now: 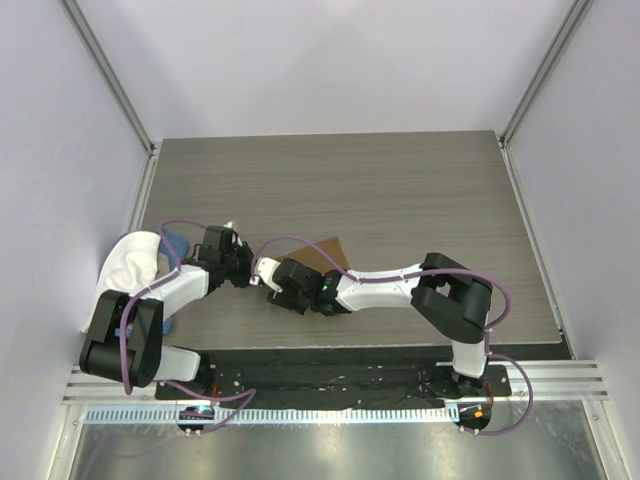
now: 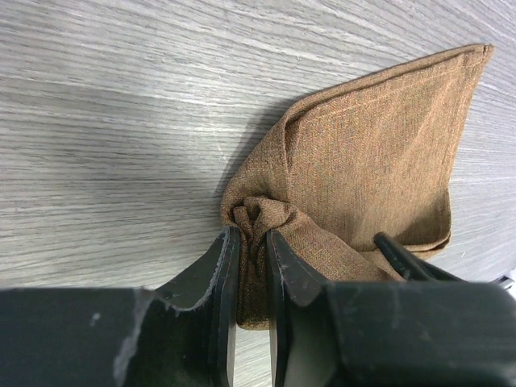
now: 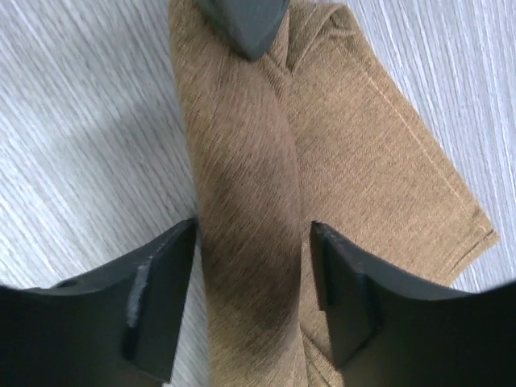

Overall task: Fold the napkin, place the utensils inside, and roll it up
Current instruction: Roll the napkin with the utensil

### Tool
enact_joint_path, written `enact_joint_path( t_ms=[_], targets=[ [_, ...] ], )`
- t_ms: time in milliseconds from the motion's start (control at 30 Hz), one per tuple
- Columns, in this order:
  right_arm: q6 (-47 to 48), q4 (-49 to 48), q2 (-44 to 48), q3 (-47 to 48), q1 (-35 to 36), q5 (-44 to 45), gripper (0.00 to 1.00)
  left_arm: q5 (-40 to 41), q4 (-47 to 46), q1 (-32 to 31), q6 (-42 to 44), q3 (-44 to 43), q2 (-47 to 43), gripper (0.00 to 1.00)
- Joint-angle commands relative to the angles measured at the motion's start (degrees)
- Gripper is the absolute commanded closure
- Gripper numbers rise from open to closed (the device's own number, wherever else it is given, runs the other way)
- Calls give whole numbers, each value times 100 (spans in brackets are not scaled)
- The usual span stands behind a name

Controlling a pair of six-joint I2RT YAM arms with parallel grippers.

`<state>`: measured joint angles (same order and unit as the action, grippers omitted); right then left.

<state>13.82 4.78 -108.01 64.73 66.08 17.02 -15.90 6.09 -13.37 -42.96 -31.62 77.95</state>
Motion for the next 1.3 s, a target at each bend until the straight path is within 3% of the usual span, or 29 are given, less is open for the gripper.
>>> enact_joint_path(
  t_ms=[0,133,267,400,567,700,1033,1267],
  targets=[
    [-125,146,-115,259,-183,-267,46,-150,253,-8,174,-117,97,79],
    [-362,558,-159,356,-517,-1617,65,-185,235,-8,218,-117,62,69],
    [-608,919,-264,452,-895,-3149,73,69,288,-8,262,-152,-305,38],
    [-951,1174,-440,593,-1281,-4406,77,621,428,-8,288,-126,-789,27],
    [-1373,1245,-826,734,-1660,-5733,77,773,236,-8,288,190,-1299,25],
    [-1733,1420,-1204,1014,-1915,-6279,78,536,-274,-8,279,568,-1651,27],
    [-1919,1728,-1838,1341,-2170,-6360,78,236,-1266,-8,279,1341,-2346,32],
    [-1910,1764,-1943,1367,-2187,-6342,78,131,-1795,-8,271,1483,-1995,42]
  ],
)
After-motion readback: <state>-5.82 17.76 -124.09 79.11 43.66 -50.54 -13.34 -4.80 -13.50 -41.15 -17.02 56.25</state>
